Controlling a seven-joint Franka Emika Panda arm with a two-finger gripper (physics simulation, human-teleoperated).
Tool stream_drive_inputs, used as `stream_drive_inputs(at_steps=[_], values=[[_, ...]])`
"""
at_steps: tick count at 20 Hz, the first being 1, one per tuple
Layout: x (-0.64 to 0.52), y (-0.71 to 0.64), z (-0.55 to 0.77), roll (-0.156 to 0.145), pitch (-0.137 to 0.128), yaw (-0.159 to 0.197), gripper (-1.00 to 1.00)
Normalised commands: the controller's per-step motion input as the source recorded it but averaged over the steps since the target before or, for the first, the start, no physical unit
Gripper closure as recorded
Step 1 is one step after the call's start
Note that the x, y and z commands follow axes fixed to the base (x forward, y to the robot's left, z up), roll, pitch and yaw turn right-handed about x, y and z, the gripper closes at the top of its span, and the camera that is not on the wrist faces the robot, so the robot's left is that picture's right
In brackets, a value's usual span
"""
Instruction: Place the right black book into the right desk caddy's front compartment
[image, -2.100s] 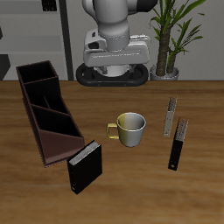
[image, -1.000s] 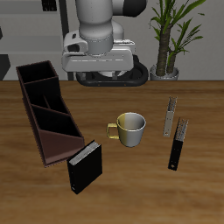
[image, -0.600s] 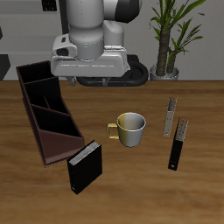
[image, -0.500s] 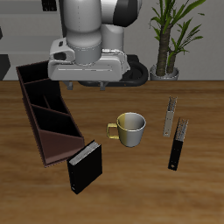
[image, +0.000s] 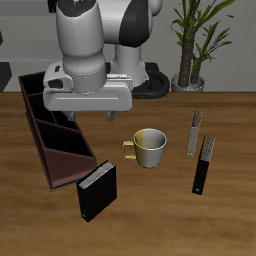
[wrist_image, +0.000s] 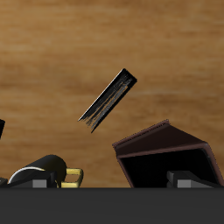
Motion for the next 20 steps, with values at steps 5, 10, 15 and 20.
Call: stream_drive_inputs(at_steps=[5,10,15,20], values=[[0.32,-0.15,-0.13,-0.004,-0.029,-0.092,-1.0],[0.23,-0.1,-0.09,0.014,-0.044,-0.118,-1.0],[0.23,0.02,-0.21,-0.01,-0.024,-0.077,-1.0],[0.19,0.04,-0.23,0.001,-0.023,-0.095,-1.0]])
